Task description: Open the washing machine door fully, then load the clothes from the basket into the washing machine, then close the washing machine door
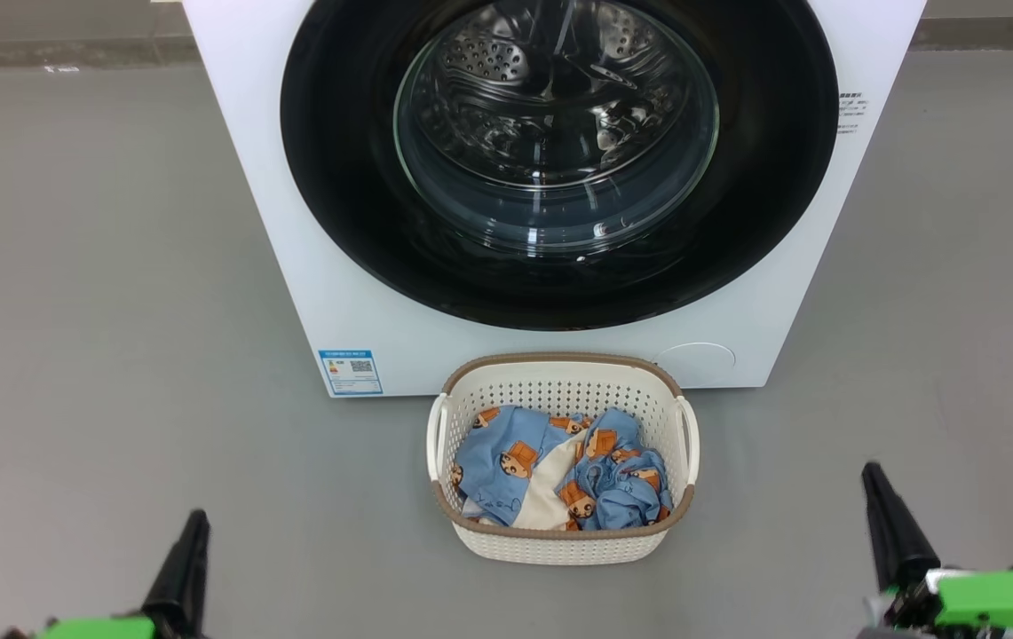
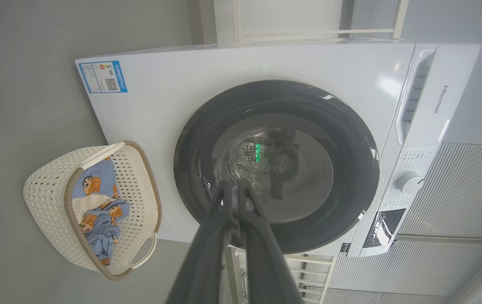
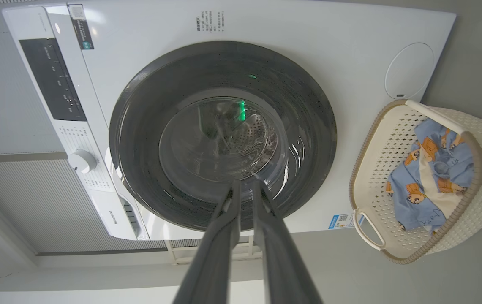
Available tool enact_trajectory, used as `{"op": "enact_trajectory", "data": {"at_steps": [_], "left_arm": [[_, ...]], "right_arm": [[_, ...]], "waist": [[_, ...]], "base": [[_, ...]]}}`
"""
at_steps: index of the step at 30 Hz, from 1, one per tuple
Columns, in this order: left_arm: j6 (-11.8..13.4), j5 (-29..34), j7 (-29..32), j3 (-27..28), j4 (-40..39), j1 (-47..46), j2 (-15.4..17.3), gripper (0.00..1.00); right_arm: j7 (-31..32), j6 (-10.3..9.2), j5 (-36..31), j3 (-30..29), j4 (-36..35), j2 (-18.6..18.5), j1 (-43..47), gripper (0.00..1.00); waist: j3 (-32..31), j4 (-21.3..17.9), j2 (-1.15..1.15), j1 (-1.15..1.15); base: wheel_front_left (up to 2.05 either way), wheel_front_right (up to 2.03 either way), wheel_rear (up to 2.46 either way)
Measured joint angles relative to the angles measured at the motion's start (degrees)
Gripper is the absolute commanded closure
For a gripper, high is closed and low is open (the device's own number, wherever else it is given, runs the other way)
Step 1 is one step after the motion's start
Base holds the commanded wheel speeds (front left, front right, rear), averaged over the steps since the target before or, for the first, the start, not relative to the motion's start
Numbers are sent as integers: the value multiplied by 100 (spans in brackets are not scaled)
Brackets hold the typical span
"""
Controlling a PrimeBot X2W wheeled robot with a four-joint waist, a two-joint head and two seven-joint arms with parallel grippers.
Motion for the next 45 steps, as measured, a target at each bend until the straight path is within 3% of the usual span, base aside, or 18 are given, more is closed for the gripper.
{"op": "enact_trajectory", "data": {"at_steps": [5,24,45], "left_arm": [[5,-7,-5,-52,224,243,-118,0],[5,-7,-263,-148,52,188,-109,0],[5,370,-665,-422,-301,57,11,0]], "right_arm": [[-3,0,0,7,236,63,181,0],[-259,0,-20,190,32,62,137,0],[-615,0,-639,494,-388,-24,-39,0]], "waist": [[6,1,0,0],[15,13,0,1],[34,23,0,1]], "base": [[0,0,0],[0,0,0],[0,0,0]]}}
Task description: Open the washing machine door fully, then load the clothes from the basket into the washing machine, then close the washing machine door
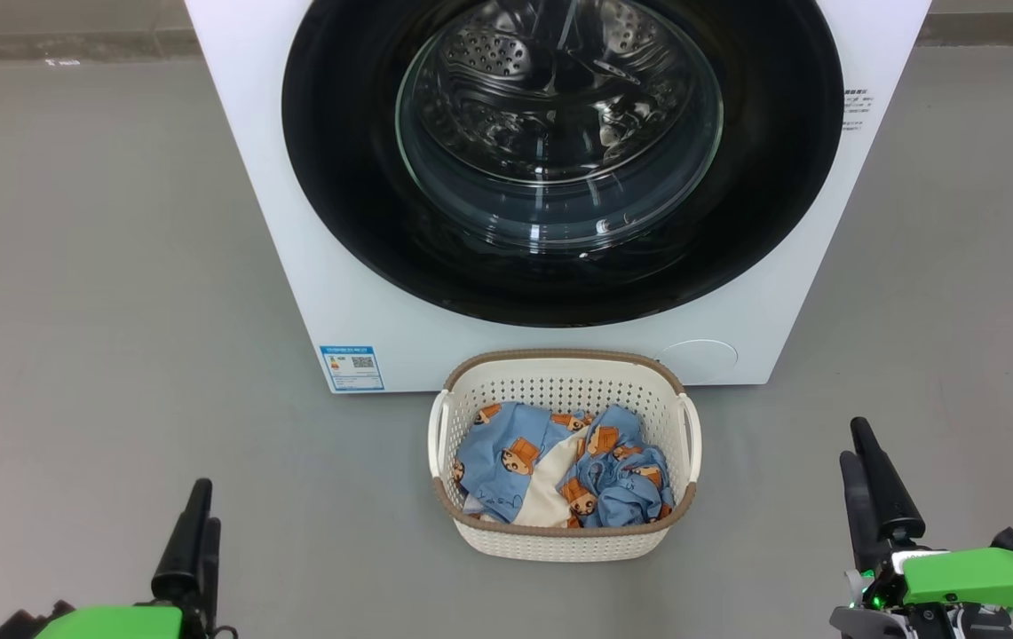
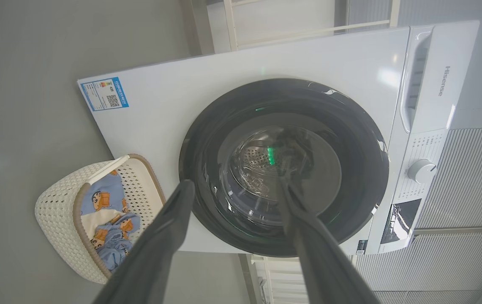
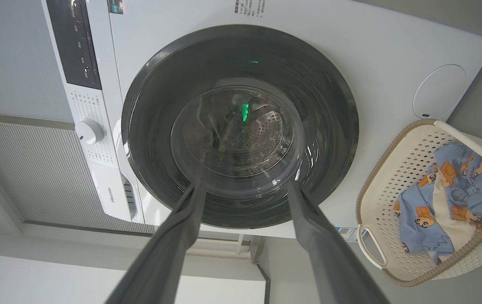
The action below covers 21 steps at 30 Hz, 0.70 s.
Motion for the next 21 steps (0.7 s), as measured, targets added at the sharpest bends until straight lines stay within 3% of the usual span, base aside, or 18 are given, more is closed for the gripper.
{"op": "enact_trajectory", "data": {"at_steps": [21], "left_arm": [[-1,1366,-360,-241,-267,-114,114,0]], "right_arm": [[-328,0,-1486,372,-265,-185,-214,0]], "waist": [[9,6,0,0]], "base": [[0,0,0]]}}
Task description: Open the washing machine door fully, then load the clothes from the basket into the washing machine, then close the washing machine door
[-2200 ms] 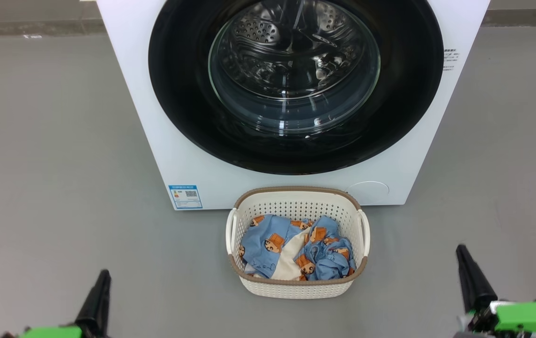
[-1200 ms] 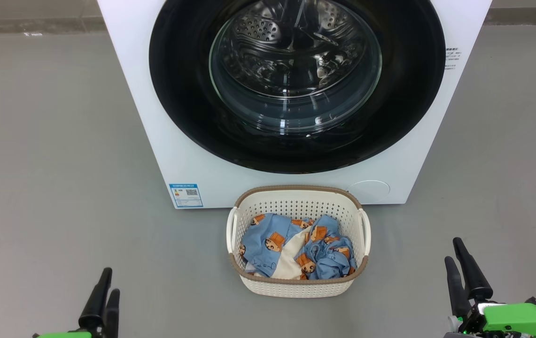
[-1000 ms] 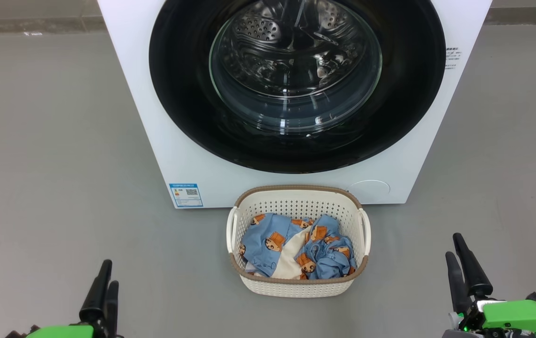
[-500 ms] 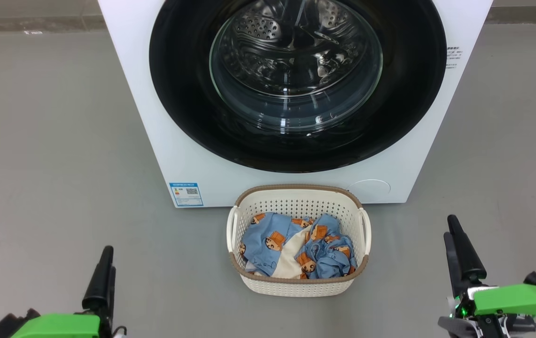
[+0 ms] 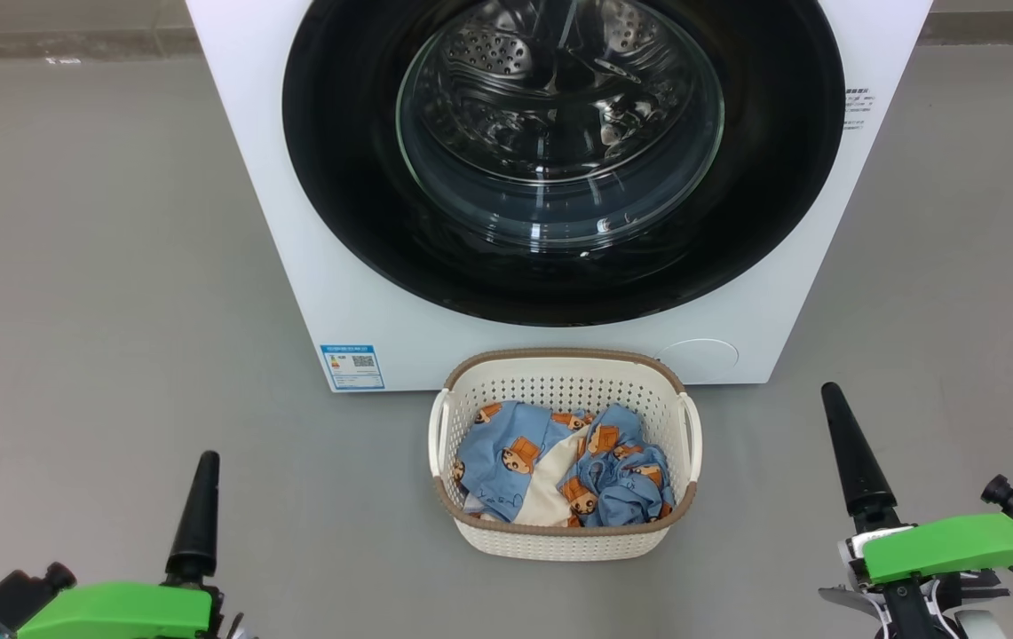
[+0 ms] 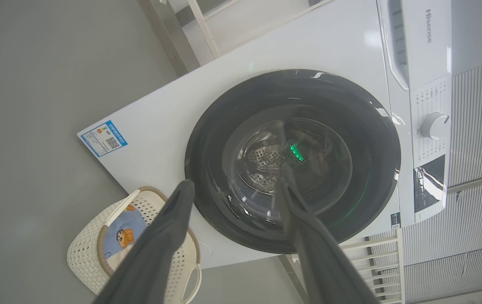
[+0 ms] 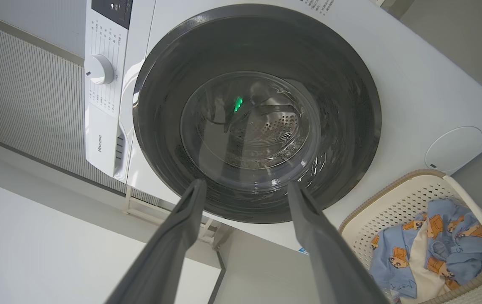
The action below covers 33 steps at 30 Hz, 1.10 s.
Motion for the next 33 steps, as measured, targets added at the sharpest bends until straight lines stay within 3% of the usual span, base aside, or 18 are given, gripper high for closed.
{"op": "enact_trajectory", "data": {"at_steps": [9,33], "left_arm": [[-4,883,-144,-105,-25,-111,58,0],[-7,3954,-559,-213,135,-201,133,0]], "right_arm": [[-125,0,-829,166,1,-118,-77,0],[-515,0,-3605,421,338,-289,-350,0]], "waist": [[1,-3,0,0],[-94,-6,0,0]], "base": [[0,0,0],[0,0,0]]}}
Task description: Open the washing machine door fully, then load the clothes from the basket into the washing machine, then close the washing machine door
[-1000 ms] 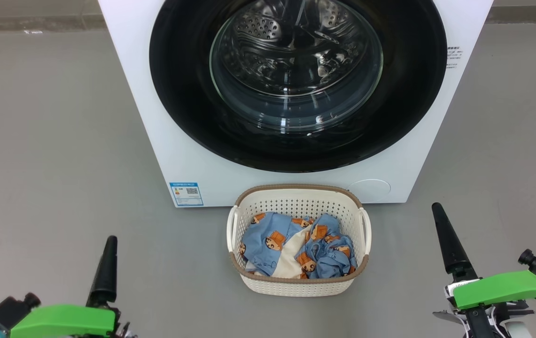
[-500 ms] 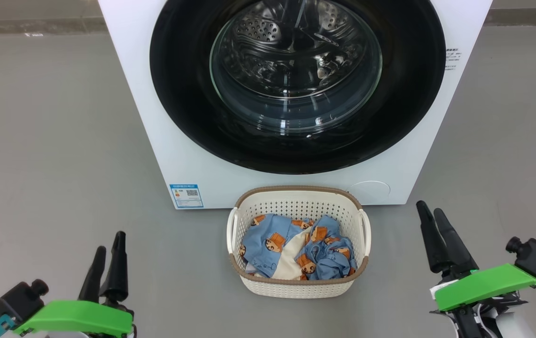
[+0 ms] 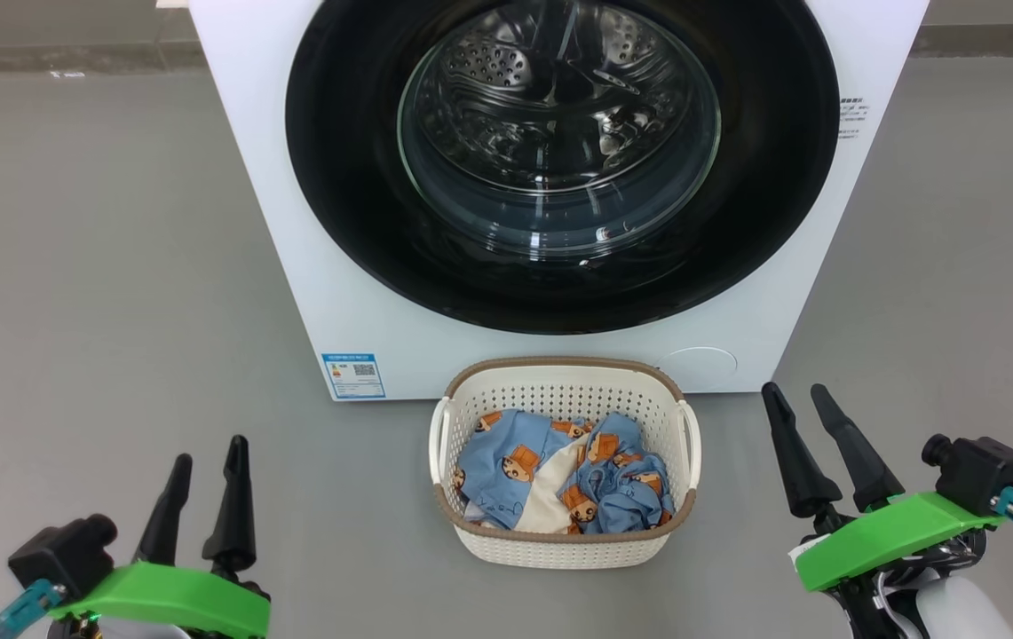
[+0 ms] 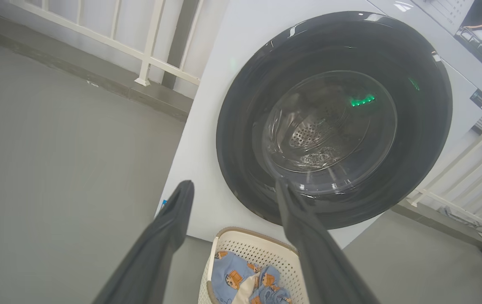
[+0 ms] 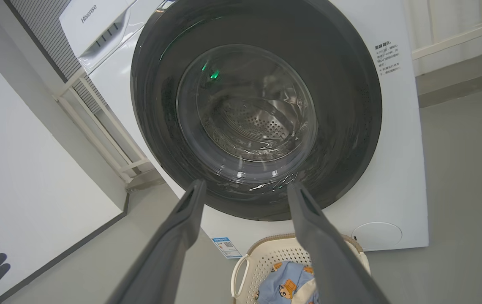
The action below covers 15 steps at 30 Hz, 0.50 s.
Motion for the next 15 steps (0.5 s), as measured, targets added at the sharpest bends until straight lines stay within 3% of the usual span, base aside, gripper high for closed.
{"op": "enact_trajectory", "data": {"at_steps": [15], "left_arm": [[1,1081,-242,22,140,-130,-56,0]], "right_arm": [[-215,0,-1058,118,169,3,-169,0]], "waist": [[4,-8,0,0]], "base": [[0,0,0]]}}
